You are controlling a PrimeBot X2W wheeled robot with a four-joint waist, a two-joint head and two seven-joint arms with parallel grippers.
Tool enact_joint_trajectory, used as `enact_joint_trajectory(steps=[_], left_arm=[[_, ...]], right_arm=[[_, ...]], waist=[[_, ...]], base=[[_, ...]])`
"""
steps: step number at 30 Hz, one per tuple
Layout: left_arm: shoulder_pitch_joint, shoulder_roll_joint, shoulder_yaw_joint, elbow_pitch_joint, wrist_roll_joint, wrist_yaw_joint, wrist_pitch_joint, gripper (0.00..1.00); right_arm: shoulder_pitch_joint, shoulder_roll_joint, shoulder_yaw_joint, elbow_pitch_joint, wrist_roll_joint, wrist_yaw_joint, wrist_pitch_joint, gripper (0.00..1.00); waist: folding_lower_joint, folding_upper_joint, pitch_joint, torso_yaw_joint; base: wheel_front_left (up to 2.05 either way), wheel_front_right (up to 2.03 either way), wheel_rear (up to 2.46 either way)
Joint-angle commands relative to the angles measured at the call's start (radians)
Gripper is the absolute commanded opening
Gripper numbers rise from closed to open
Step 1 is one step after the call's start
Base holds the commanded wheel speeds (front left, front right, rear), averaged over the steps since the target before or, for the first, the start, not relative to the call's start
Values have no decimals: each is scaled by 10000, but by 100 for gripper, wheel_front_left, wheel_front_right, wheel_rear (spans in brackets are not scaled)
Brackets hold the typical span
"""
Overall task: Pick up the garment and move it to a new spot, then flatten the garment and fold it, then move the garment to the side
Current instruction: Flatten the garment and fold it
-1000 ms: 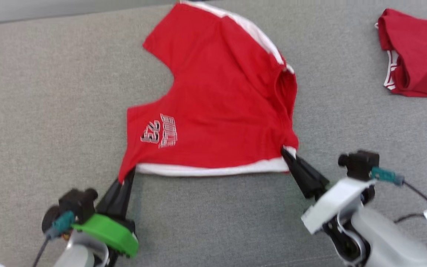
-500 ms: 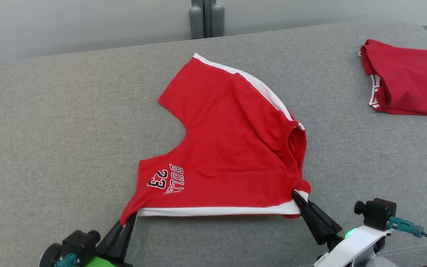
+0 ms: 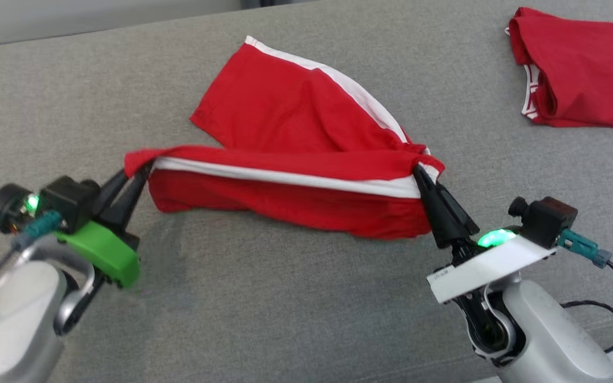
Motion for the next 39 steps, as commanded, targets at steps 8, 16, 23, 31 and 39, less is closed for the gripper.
enact_joint_trajectory(steps=[8, 16, 23, 31, 39], left_arm=[[-4075, 1595, -1897, 582, -837, 27, 1097, 0], [-7175, 2252, -4177, 1768, -1747, 35, 1823, 0], [-8762, 2046, -5861, 2874, -2488, 38, 1416, 0], [-9623, 1834, -7079, 4215, -2773, 37, 923, 99], [-9241, 1381, -7364, 4959, -3162, 23, -365, 100]], right_arm=[[-1250, 1342, -854, -28, -1146, -4, -28, 0], [-1886, 1863, -1325, -189, -1605, -12, -35, 0], [-2127, 1889, -1226, -402, -894, -12, -36, 0], [-2495, 1879, -611, 176, -690, -12, -38, 100], [-1826, 1906, -829, 87, -2016, -3, -29, 100]], waist=[[1, 0, 2376, -1413], [1, 0, 3489, -2312], [1, 0, 3923, -2744], [1, 0, 4029, -2831], [1, 0, 3351, -2503]], base=[[0, 0, 0], [0, 0, 0], [0, 0, 0], [0, 0, 0], [0, 0, 0]])
